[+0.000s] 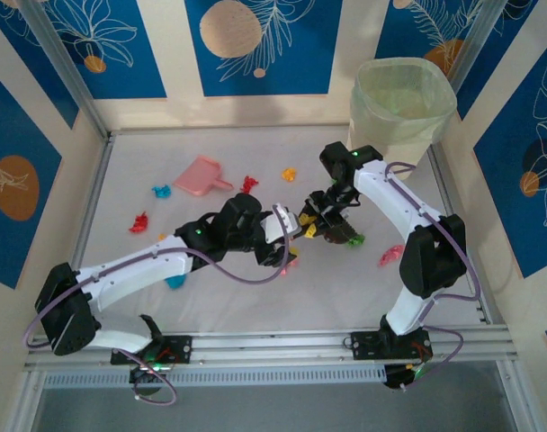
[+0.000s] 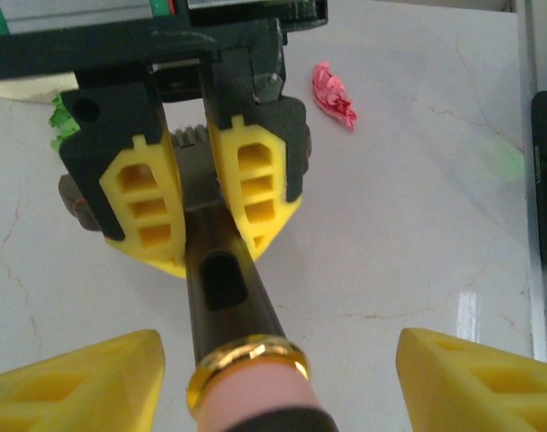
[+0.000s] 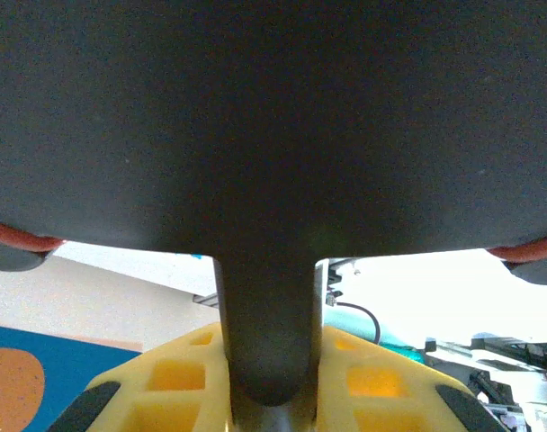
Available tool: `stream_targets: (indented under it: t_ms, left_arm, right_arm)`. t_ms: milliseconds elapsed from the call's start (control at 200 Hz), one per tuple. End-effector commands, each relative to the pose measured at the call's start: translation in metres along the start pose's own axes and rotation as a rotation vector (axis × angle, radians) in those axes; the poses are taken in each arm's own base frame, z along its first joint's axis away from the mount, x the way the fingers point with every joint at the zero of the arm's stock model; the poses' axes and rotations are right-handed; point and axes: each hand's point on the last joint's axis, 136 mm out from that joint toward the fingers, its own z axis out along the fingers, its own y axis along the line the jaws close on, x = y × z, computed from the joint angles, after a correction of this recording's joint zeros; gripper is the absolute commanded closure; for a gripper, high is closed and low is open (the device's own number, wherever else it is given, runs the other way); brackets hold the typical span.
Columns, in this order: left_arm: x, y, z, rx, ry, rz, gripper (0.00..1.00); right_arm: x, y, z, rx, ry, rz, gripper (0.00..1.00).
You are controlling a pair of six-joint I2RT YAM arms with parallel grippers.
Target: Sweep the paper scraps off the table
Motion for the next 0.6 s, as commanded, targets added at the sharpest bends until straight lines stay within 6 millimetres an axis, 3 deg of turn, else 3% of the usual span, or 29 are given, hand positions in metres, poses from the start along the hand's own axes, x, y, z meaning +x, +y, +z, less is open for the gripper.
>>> stream_targets:
  t_ms: [0,310,595]
  left_arm:
    - [-0.0084,0.0002,0.0015,0.004,0.001,-0.008,0.36]
    - [-0.0054,0.0033,0.0034,-0.015,0.003,-0.009,0.52]
    - [-0.0037,0.0075,0.0064,-0.037,0.004,-0.007,0.6]
  right_arm:
    - [0.0108,-0.0027,0.0027,0.003,0.048,0.015,1.0]
    - [0.0123,-0.0022,0.0028,-0.009,0.058,0.026,1.0]
    - [0.016,-0.0006,0.0055,-0.02,0.092,0.038,1.0]
